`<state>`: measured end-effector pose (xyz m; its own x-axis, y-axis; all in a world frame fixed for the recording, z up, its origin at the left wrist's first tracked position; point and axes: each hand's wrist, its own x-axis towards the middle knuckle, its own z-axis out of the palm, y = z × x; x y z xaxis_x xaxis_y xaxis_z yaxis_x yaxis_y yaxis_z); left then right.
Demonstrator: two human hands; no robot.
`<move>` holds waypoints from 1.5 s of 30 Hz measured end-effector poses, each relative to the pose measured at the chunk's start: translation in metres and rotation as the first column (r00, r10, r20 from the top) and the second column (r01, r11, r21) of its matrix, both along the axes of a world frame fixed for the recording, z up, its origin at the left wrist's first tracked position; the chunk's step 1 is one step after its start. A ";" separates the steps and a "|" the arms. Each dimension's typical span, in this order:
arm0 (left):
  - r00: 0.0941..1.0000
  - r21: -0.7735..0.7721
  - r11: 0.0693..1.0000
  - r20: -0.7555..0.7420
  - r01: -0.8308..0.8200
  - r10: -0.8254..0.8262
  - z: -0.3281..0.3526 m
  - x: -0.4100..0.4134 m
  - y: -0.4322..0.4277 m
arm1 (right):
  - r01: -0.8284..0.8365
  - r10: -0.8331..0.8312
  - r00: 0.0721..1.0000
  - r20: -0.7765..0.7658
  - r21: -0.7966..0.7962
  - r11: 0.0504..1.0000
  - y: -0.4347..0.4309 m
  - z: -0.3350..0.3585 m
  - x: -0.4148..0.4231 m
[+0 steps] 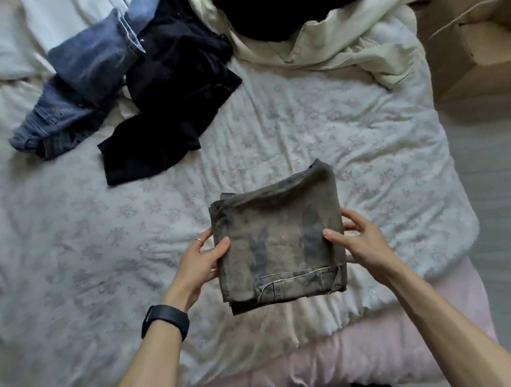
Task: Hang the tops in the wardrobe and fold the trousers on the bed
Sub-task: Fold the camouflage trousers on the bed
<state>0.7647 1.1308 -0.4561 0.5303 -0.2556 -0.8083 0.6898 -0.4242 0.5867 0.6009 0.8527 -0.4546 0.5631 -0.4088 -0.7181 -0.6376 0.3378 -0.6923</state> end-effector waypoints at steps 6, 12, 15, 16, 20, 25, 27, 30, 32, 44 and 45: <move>0.985 0.036 0.985 0.023 -0.170 0.169 0.105 -0.062 0.044 | -0.344 0.332 0.939 0.089 0.280 0.896 -0.012 0.102 0.001; 0.856 0.007 0.863 0.135 -0.505 0.500 0.202 -0.180 0.085 | -0.683 0.631 0.730 0.263 0.236 0.691 0.011 0.180 0.010; 0.709 -0.076 0.731 0.194 -0.679 0.678 0.236 -0.259 0.102 | -0.826 0.773 0.542 0.329 0.041 0.562 0.055 0.211 0.006; 0.647 -0.078 0.674 0.219 -0.735 0.731 0.249 -0.295 0.107 | -0.859 0.814 0.468 0.343 -0.040 0.511 0.077 0.223 -0.002; 0.415 -0.089 0.459 0.305 -0.884 0.857 0.288 -0.398 0.120 | -0.923 0.886 0.209 0.413 -0.215 0.318 0.144 0.243 -0.035; 0.118 -0.130 0.193 0.439 -0.973 0.890 0.339 -0.511 0.142 | -0.939 0.857 -0.108 0.505 -0.336 0.080 0.242 0.280 -0.082; -0.028 -0.151 0.056 0.502 -0.987 0.864 0.361 -0.565 0.148 | -0.897 0.807 -0.273 0.524 -0.441 -0.017 0.287 0.298 -0.116; -0.189 -0.158 -0.118 0.589 -0.980 0.786 0.398 -0.631 0.145 | -0.871 0.700 -0.399 0.592 -0.484 -0.087 0.342 0.323 -0.164; -0.298 -0.178 -0.241 0.637 -0.954 0.711 0.426 -0.670 0.144 | -0.867 0.625 -0.445 0.641 -0.484 -0.121 0.372 0.345 -0.199; -0.397 -0.233 -0.518 0.888 -0.823 0.232 0.631 -0.826 0.143 | -0.823 0.161 -0.566 0.808 -0.546 -0.155 0.509 0.536 -0.392; -0.388 -0.229 -0.542 0.900 -0.808 0.199 0.649 -0.839 0.151 | -0.823 0.126 -0.566 0.815 -0.549 -0.143 0.524 0.556 -0.411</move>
